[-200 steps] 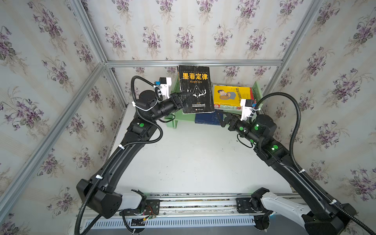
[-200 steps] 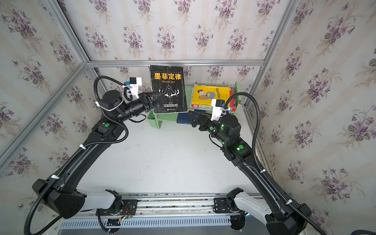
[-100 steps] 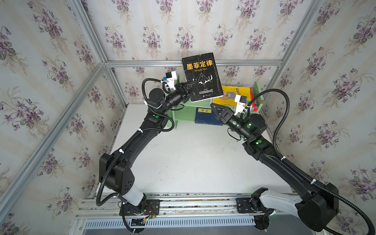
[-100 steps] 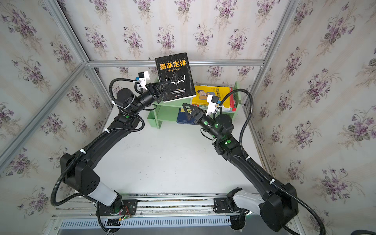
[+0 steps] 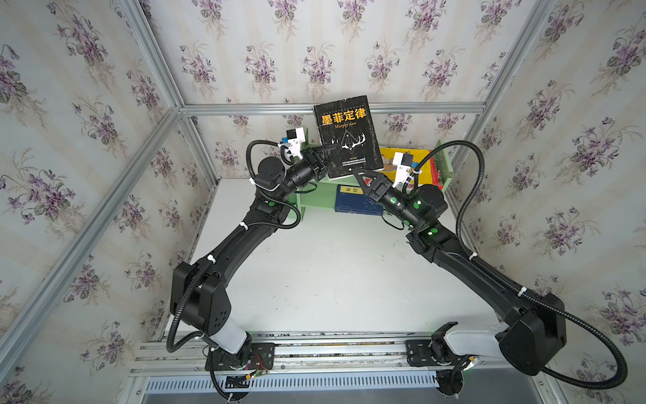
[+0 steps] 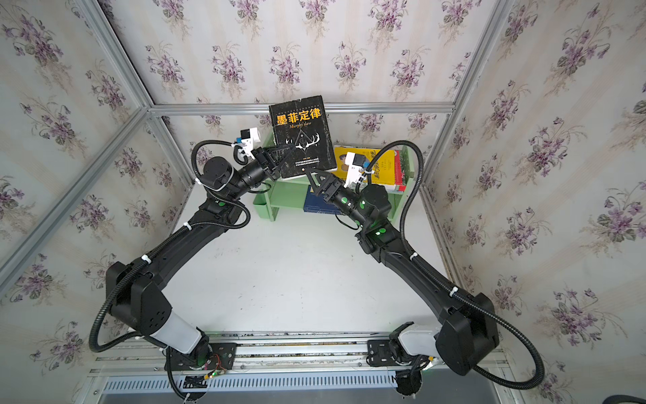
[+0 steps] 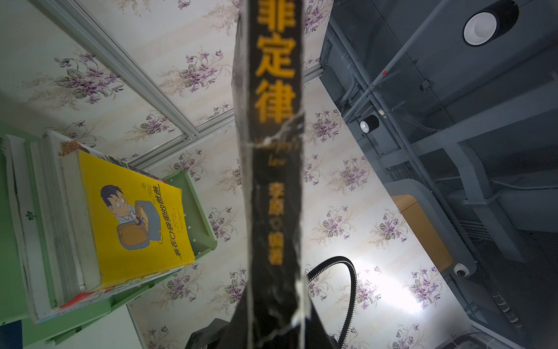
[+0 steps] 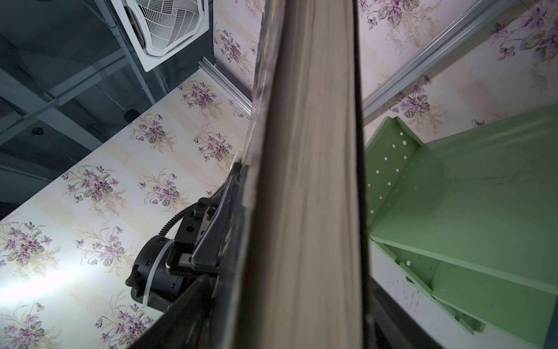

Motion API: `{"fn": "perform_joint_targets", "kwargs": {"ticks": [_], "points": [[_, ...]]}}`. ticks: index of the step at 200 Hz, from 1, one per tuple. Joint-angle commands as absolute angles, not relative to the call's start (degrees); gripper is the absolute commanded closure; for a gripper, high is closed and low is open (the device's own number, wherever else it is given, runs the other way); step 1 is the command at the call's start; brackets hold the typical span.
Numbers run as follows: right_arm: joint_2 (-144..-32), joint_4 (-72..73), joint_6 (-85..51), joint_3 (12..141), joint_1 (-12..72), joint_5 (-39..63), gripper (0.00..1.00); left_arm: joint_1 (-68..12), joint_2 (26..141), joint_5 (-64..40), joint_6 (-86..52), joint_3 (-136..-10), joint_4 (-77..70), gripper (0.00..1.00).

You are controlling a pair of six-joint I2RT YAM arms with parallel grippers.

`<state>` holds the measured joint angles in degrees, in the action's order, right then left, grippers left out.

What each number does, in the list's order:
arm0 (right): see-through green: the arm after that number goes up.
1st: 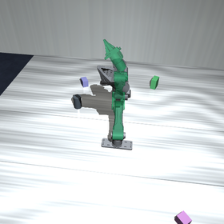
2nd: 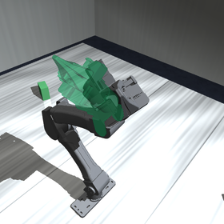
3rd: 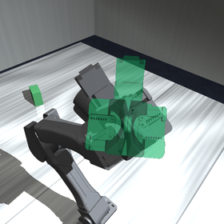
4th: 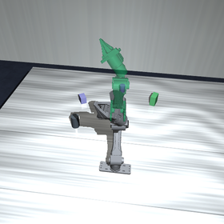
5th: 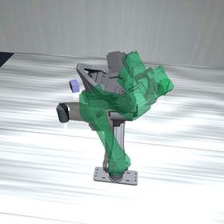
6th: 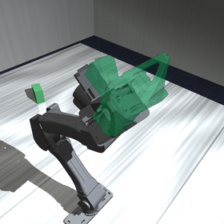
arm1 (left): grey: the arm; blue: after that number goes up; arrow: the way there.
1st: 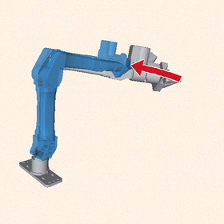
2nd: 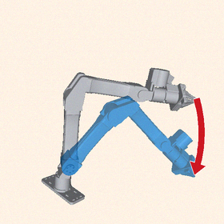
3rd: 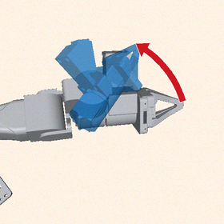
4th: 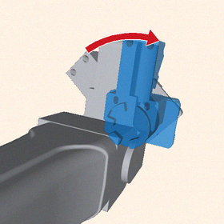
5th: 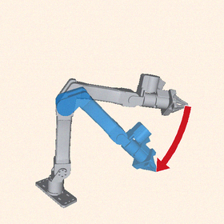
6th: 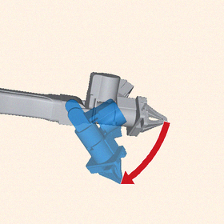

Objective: Stacking books/files
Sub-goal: Pass the book.

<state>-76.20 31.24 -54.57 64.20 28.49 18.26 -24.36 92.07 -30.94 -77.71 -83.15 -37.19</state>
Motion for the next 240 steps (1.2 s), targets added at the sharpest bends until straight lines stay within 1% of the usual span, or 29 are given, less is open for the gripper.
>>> {"fn": "perform_joint_targets", "kwargs": {"ticks": [1, 35, 39, 44, 66, 74, 76, 77, 81, 97, 108, 118, 137, 155, 173, 190, 213, 240], "points": [[-78.0, 34.6, -55.9, 66.5, 28.5, 16.2, 0.45, -24.2, 91.7, -32.6, -77.2, -82.6, -41.6, 0.83], [-80.9, 34.1, -59.2, 67.6, 27.8, 14.3, 0.75, -24.1, 92.0, -35.6, -73.0, -83.8, -34.7, 0.75], [-81.2, 34.3, -59.6, 67.6, 27.6, 14.3, 0.80, -24.0, 92.0, -36.0, -72.5, -83.8, -34.1, 0.73], [-81.6, 34.6, -60.2, 67.6, 27.4, 14.2, 0.83, -23.8, 92.1, -36.4, -71.9, -84.0, -33.4, 0.69], [-82.7, 35.1, -61.4, 67.9, 26.8, 14.4, 0.89, -22.8, 92.4, -39.2, -70.5, -84.2, -32.6, 0.53], [-83.2, 35.0, -61.6, 68.1, 26.5, 14.7, 0.99, -22.2, 92.3, -40.1, -70.1, -83.9, -32.5, 0.47], [-83.3, 34.9, -61.8, 68.3, 26.4, 14.8, 1.00, -22.0, 92.3, -40.3, -70.1, -83.9, -32.4, 0.46], [-83.3, 34.9, -61.8, 68.3, 26.4, 14.9, 1.00, -22.0, 92.3, -40.3, -70.1, -83.9, -32.5, 0.46], [-83.5, 34.7, -61.9, 68.6, 26.1, 15.3, 1.00, -21.6, 92.4, -41.0, -69.8, -84.0, -32.5, 0.39], [-84.1, 34.3, -61.7, 69.8, 25.1, 17.2, 1.00, -20.1, 92.2, -43.4, -67.7, -84.2, -31.3, 0.26], [-84.5, 34.1, -61.2, 70.8, 24.2, 19.5, 1.00, -19.2, 91.9, -45.1, -64.1, -84.6, -27.9, 0.19], [-84.9, 33.9, -61.0, 71.8, 23.4, 21.7, 1.00, -18.5, 91.6, -46.3, -60.0, -85.3, -23.1, 0.16], [-85.0, 32.5, -59.3, 73.1, 22.4, 24.6, 1.00, -17.6, 90.8, -48.0, -52.8, -86.4, -15.5, 0.11], [-84.8, 30.5, -57.2, 73.8, 21.7, 26.0, 1.00, -16.5, 90.4, -47.5, -48.2, -87.0, -10.3, 0.08], [-85.0, 30.7, -57.2, 74.2, 20.8, 27.6, 1.00, -15.7, 90.2, -46.8, -47.8, -87.0, -9.6, 0.08], [-85.6, 32.6, -57.4, 75.1, 19.2, 31.5, 1.00, -15.6, 90.6, -46.2, -46.9, -87.6, -9.0, 0.06], [-87.5, 35.7, -61.2, 77.8, 16.3, 37.6, 1.00, -15.7, 92.2, -44.5, -48.3, -88.6, -8.8, 0.05], [-88.4, 34.5, -61.6, 79.8, 13.9, 42.3, 1.00, -15.9, 91.5, -40.8, -47.3, -88.2, -8.7, 0.03]]}}
